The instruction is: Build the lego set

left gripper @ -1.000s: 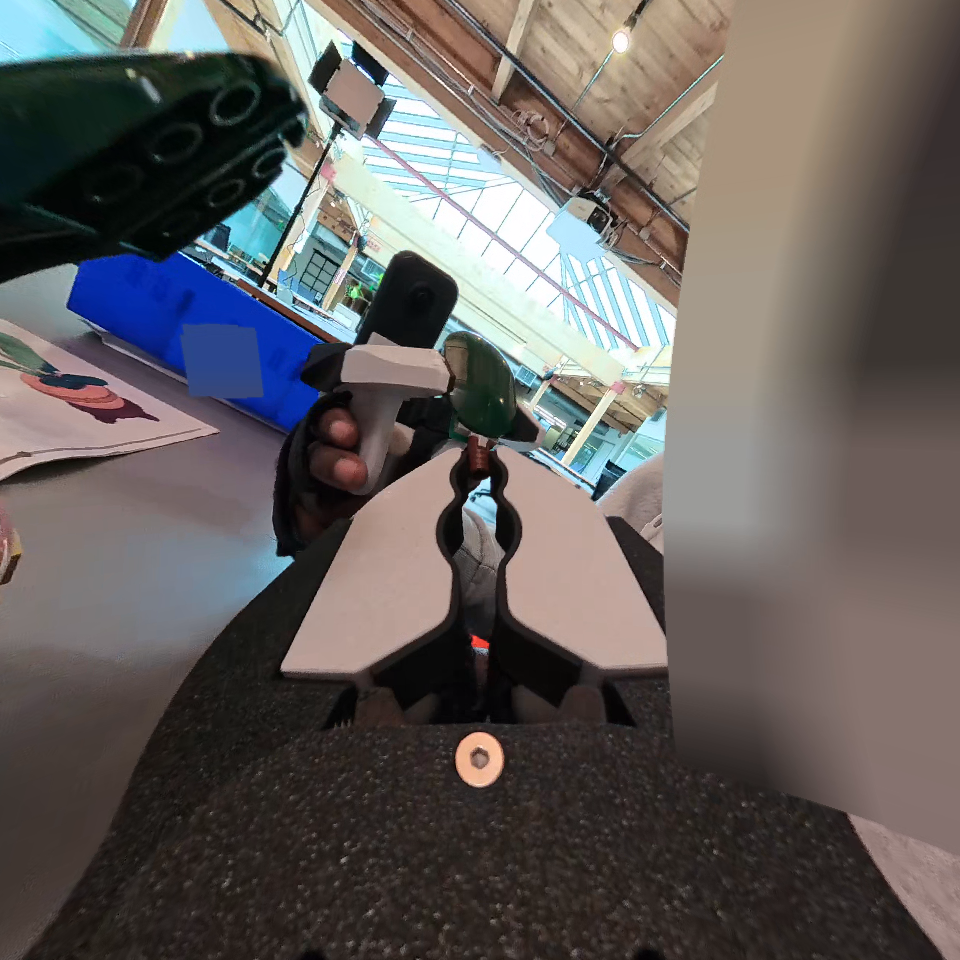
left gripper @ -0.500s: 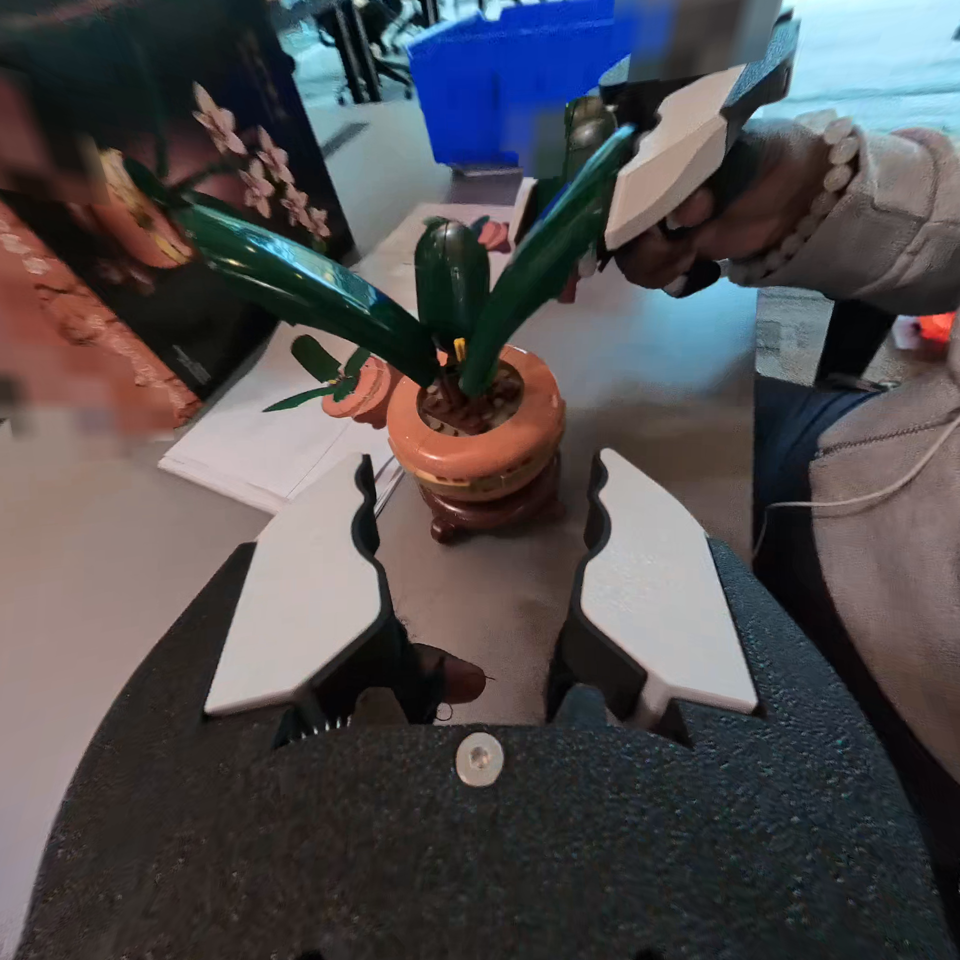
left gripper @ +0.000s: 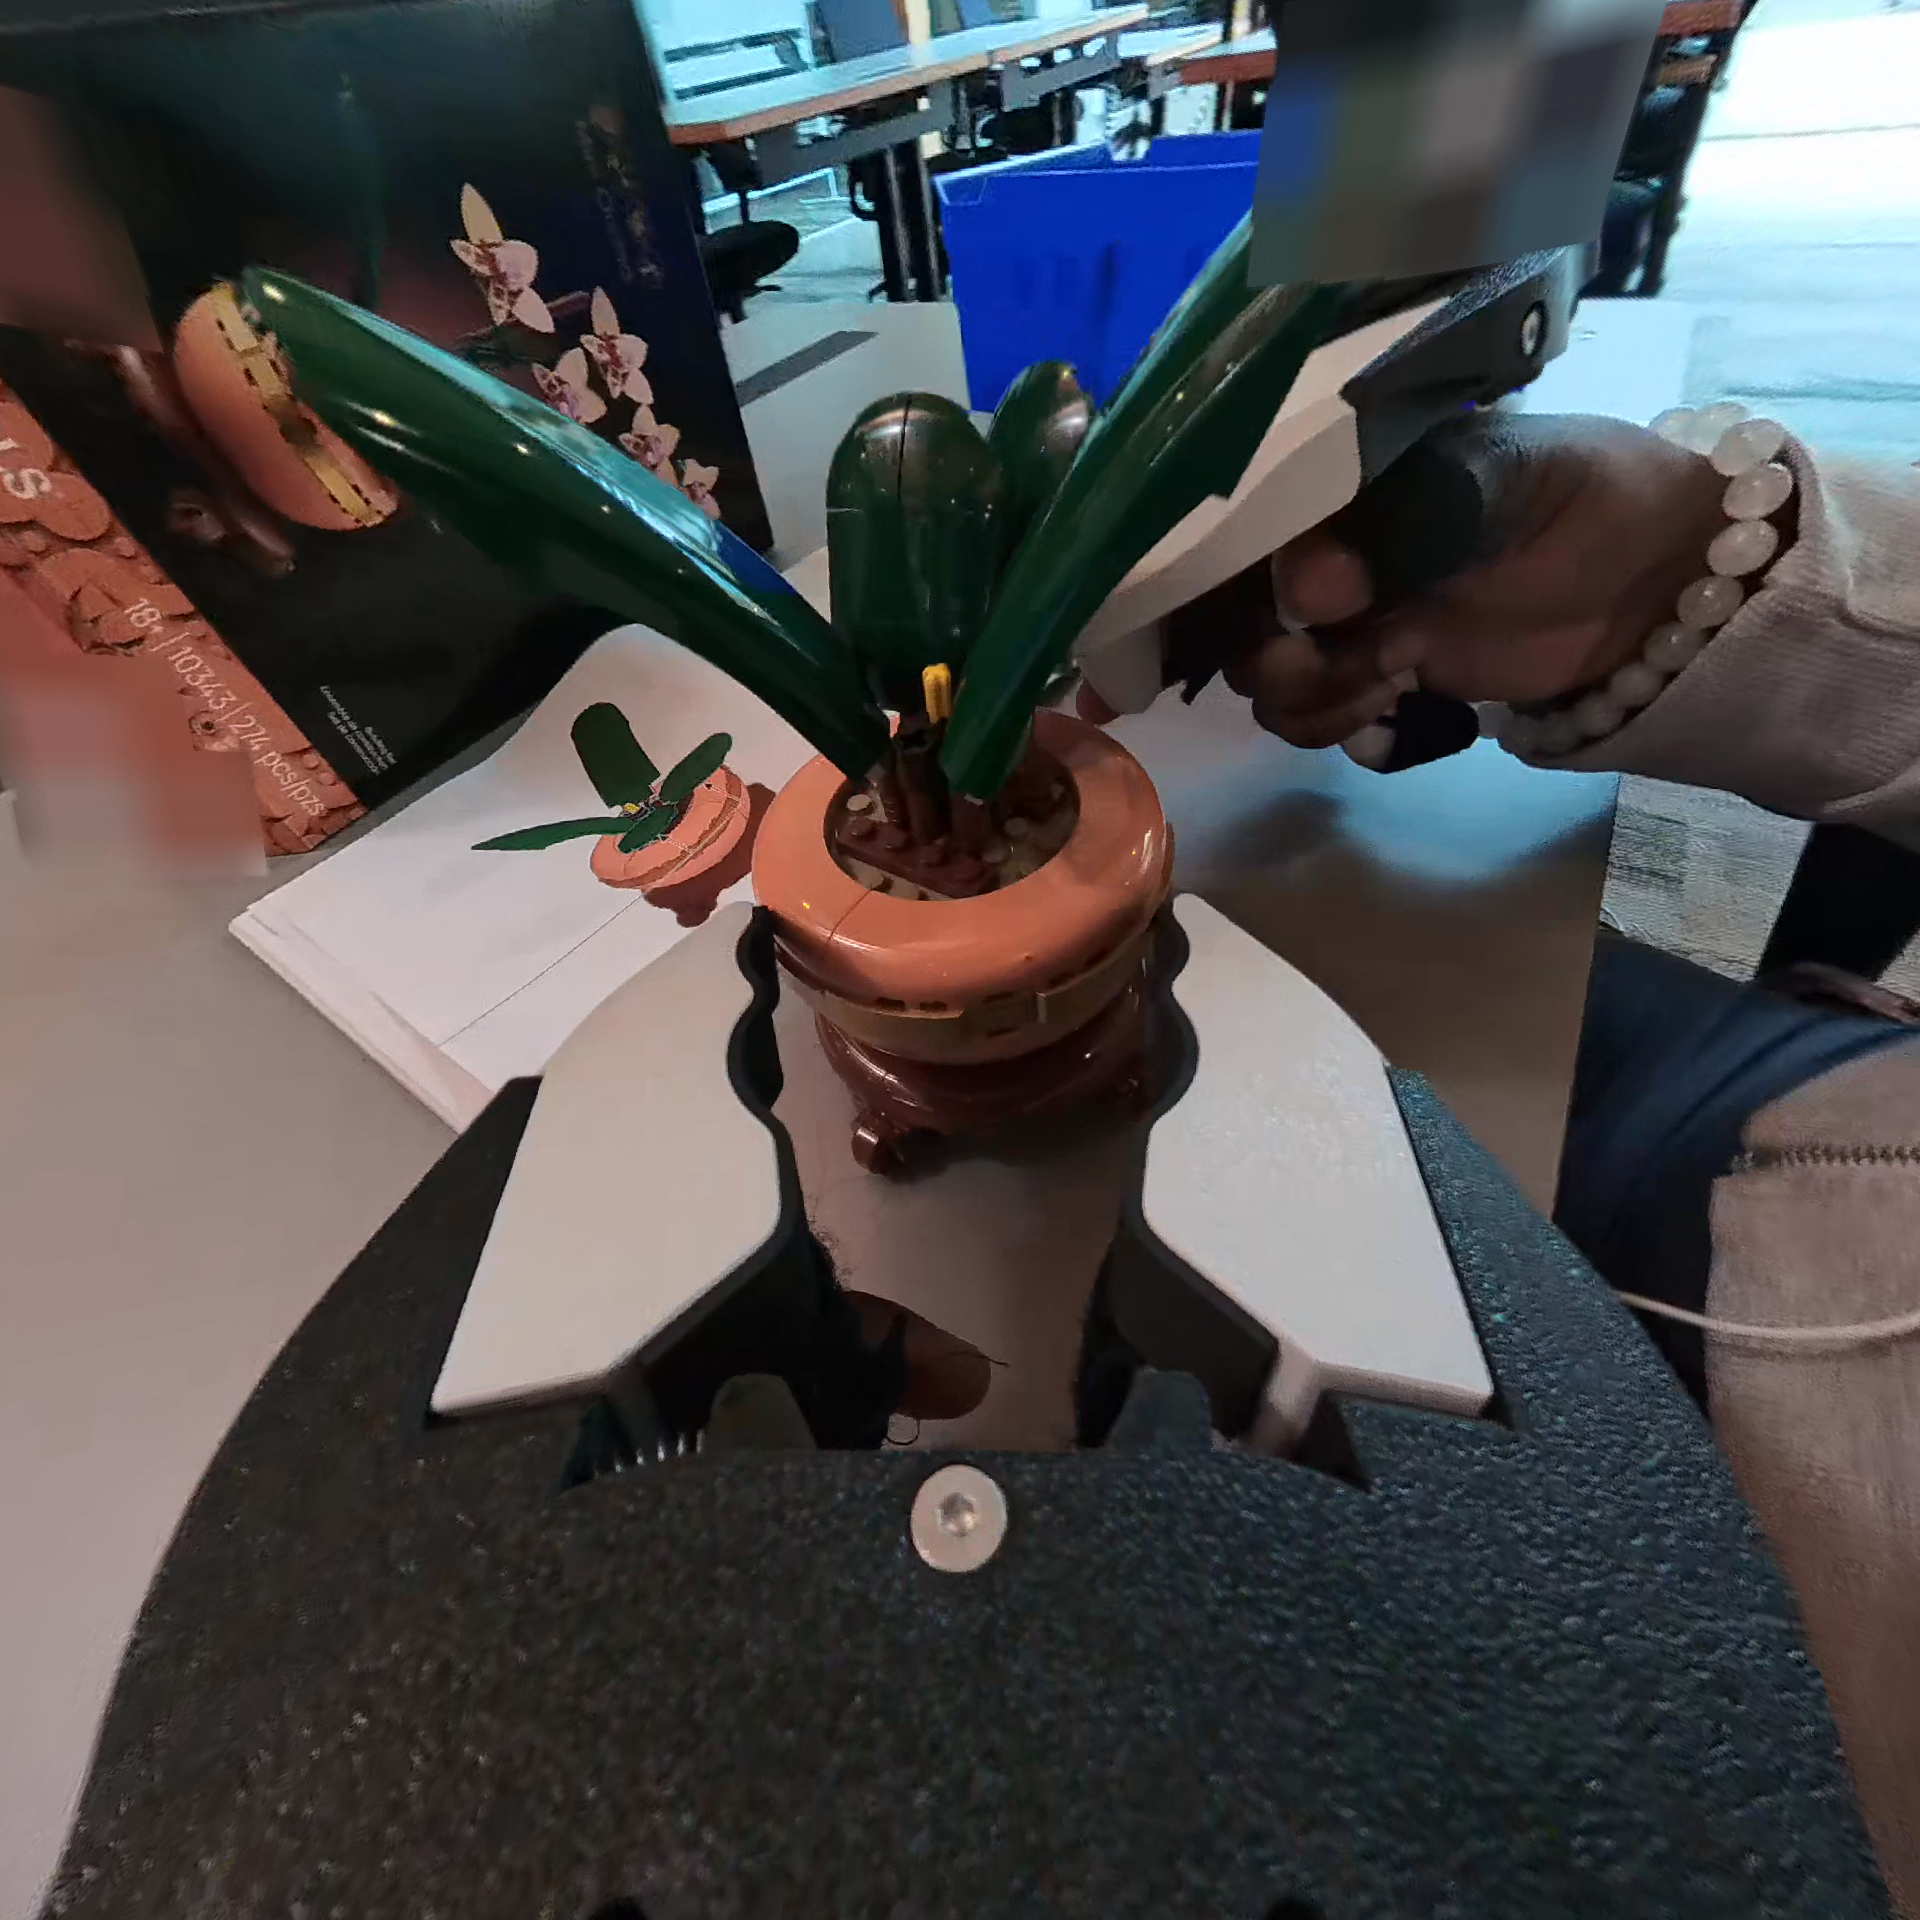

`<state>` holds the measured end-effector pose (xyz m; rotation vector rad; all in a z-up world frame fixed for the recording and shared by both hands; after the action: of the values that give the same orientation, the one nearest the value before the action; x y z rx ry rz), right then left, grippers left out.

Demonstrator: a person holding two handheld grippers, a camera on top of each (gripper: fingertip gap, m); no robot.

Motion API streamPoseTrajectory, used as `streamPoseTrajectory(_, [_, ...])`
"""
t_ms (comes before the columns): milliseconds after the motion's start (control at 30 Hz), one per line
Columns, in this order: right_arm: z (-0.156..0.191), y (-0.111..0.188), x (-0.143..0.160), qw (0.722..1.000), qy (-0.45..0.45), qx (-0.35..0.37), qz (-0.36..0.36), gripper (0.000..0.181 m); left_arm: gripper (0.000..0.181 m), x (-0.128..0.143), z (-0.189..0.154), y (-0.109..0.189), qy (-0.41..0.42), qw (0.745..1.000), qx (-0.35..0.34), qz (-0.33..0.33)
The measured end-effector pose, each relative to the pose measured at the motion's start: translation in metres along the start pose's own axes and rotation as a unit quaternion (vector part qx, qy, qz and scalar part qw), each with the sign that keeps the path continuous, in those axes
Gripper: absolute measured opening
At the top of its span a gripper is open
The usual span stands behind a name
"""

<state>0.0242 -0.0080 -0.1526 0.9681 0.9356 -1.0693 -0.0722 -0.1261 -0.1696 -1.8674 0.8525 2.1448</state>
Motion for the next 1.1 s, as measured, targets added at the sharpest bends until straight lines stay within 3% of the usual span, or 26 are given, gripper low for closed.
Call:
streamPoseTrajectory(167, [-0.005,0.018,0.002,0.999,0.034,0.022,-0.002,0.033,0.061,-0.016,-0.004,0.026,-0.116,0.991,-0.059,-0.024])
streamPoseTrajectory(267, [-0.005,0.019,0.003,0.999,0.045,0.016,0.001,0.033,0.054,-0.039,-0.012,0.041,-0.185,0.981,-0.05,-0.037])
streamPoseTrajectory(433, [0.0,0.016,-0.001,0.998,0.053,0.008,-0.023,0.034,0.047,-0.075,-0.027,0.03,-0.276,0.957,-0.066,-0.055])
streamPoseTrajectory(500, [0.0,0.018,-0.002,0.998,0.039,0.006,-0.038,0.033,0.036,-0.08,-0.03,0.025,-0.314,0.945,-0.08,-0.048])
streamPoseTrajectory(600, [-0.01,0.029,-0.001,0.998,0.038,0.038,-0.033,0.033,0.034,-0.076,-0.03,0.027,-0.302,0.95,-0.067,-0.047])
streamPoseTrajectory(700, [-0.022,0.041,0.002,0.988,0.115,0.102,0.018,0.033,0.049,-0.063,-0.028,0.034,-0.261,0.963,-0.052,-0.045])
streamPoseTrajectory(767, [-0.018,0.042,0.003,0.983,0.151,0.093,0.038,0.034,0.048,-0.058,-0.03,0.035,-0.259,0.964,-0.04,-0.034])
streamPoseTrajectory(900, [-0.007,0.04,0.001,0.988,0.136,0.059,0.032,0.033,0.045,-0.064,-0.033,0.027,-0.283,0.959,-0.016,-0.015])
streamPoseTrajectory(967, [-0.013,0.044,0.01,0.97,0.204,0.112,0.073,0.034,0.039,-0.065,-0.029,0.027,-0.282,0.959,-0.024,-0.016])
streamPoseTrajectory(1100, [-0.022,0.053,0.026,0.885,0.379,0.205,0.174,0.034,0.049,-0.057,-0.024,0.036,-0.244,0.968,-0.046,-0.037])
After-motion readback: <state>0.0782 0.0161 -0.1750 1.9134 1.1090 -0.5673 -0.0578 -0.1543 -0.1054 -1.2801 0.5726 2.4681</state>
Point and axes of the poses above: each gripper's, where its closed fingertips meet, y back along the fingers, x out of its underside, z = x × y across the jaws, the point moved 7 cm from there along y, back along the fingers, and after that the axes turned 13 degrees about x, right-handed, at the moved point
